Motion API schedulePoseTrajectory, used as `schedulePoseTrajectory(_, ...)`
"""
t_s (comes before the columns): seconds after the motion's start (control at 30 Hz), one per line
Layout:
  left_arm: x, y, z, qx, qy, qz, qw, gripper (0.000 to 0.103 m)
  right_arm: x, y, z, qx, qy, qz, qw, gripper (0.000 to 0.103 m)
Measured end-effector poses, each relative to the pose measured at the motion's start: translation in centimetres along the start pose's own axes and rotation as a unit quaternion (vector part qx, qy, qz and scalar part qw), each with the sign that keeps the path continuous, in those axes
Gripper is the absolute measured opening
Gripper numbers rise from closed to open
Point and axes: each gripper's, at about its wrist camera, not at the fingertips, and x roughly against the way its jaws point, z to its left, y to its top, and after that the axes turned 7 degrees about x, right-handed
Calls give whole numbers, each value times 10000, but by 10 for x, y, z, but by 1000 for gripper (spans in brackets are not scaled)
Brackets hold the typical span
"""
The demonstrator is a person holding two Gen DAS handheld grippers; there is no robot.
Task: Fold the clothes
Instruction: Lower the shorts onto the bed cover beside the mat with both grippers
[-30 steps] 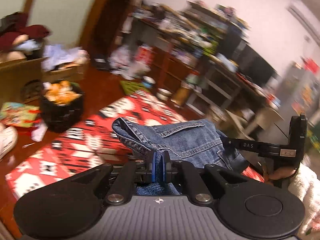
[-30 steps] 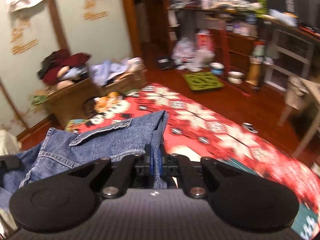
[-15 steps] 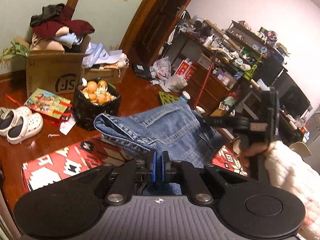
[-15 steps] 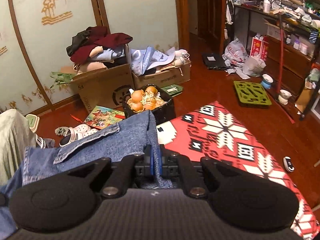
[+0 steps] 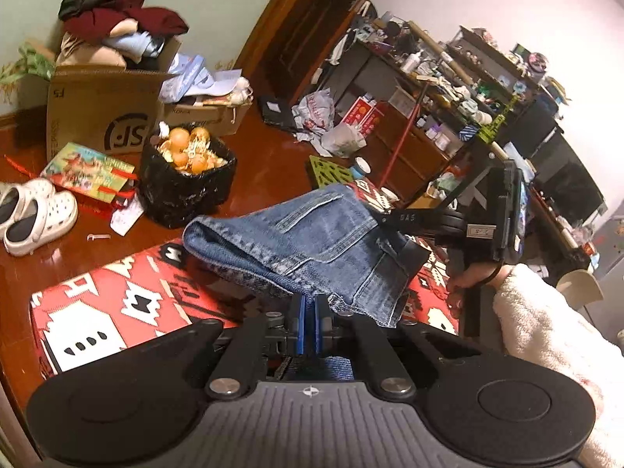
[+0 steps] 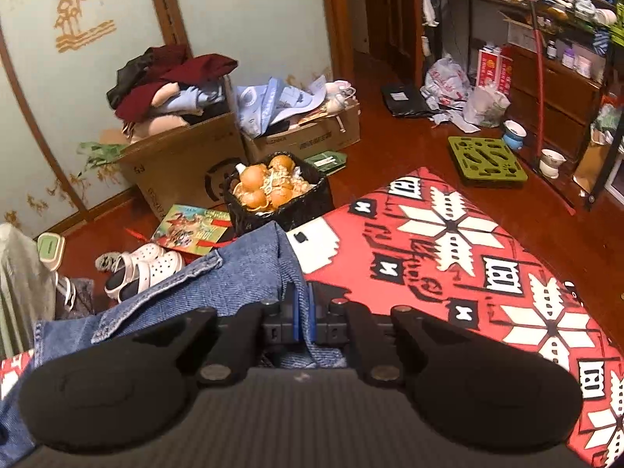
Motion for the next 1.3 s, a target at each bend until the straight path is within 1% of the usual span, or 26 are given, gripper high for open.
schedulePoseTrajectory(0.17, -6, -9, 9, -1, 86, 224, 9997, 5, -11, -6, 0, 45, -116, 70, 9999, 5)
schedulePoseTrajectory(0.23, -9, -10, 15, 64, 102, 364, 9993, 5, -14, -8, -1, 1, -126, 70, 9999, 7)
schedulePoseTrajectory(0.27, -12, -9, 18, 145, 91, 427, 9989, 5, -11, -9, -1, -37, -171, 21, 9998, 10)
schedulePoseTrajectory(0.3, -13, -9, 22, 212, 63, 495, 9985, 5, -8, -9, -2, -76, -219, -32, 9997, 11)
schedulePoseTrajectory(0.37, -10, -9, 27, 230, -17, 545, 9982, 6, 6, -11, -2, -139, -277, -154, 9994, 13)
schedulePoseTrajectory(0.4, -8, -9, 29, 226, -58, 558, 9982, 7, 13, -11, -2, -170, -306, -216, 9992, 18)
schedulePoseTrajectory(0.43, -6, -9, 31, 222, -100, 572, 9981, 10, 23, -13, -1, -187, -376, -260, 9988, 20)
schedulePoseTrajectory(0.5, -2, -8, 35, 211, -178, 586, 9979, 10, 42, -18, 3, -255, -421, -332, 9982, 20)
schedulePoseTrajectory(0.6, 10, -5, 42, 106, -252, 549, 9981, 10, 77, -35, 25, -202, -321, -373, 9986, 20)
schedulePoseTrajectory(0.67, 17, -6, 47, 14, -299, 593, 9978, 10, 98, -52, 46, -121, -265, -351, 9990, 20)
schedulePoseTrajectory(0.8, 23, -12, 53, -422, -357, 882, 9946, 10, 136, -92, 91, -119, -142, -334, 9993, 21)
schedulePoseTrajectory(0.87, 21, -19, 55, -705, -337, 1125, 9906, 16, 150, -115, 110, -165, -121, -323, 9993, 22)
schedulePoseTrajectory(0.93, 17, -27, 57, -970, -331, 1327, 9858, 17, 161, -137, 128, -170, -143, -295, 9993, 22)
schedulePoseTrajectory(0.97, 16, -31, 55, -1158, -335, 1337, 9837, 17, 166, -147, 137, -182, -171, -283, 9993, 22)
schedulePoseTrajectory(1.03, 14, -37, 49, -1639, -345, 1195, 9786, 17, 173, -167, 151, -277, -146, -239, 9992, 23)
schedulePoseTrajectory(1.07, 12, -40, 46, -1879, -350, 1123, 9751, 21, 175, -175, 157, -325, -142, -222, 9991, 24)
schedulePoseTrajectory(1.1, 11, -43, 43, -2117, -354, 1050, 9710, 22, 177, -183, 164, -372, -138, -204, 9990, 26)
schedulePoseTrajectory(1.13, 9, -46, 40, -2354, -358, 977, 9663, 24, 178, -190, 169, -390, -154, -193, 9989, 27)
schedulePoseTrajectory(1.2, 7, -51, 34, -2788, -365, 822, 9561, 25, 179, -200, 181, -342, -129, -194, 9991, 27)
schedulePoseTrajectory(1.23, 7, -52, 32, -2933, -365, 733, 9525, 25, 179, -204, 187, -317, -116, -195, 9992, 27)
schedulePoseTrajectory(1.27, 7, -51, 31, -2938, -403, 687, 9525, 25, 178, -206, 192, -247, -116, -204, 9994, 28)
schedulePoseTrajectory(1.3, 6, -46, 32, -2727, -499, 710, 9582, 25, 178, -208, 198, -182, -119, -202, 9996, 29)
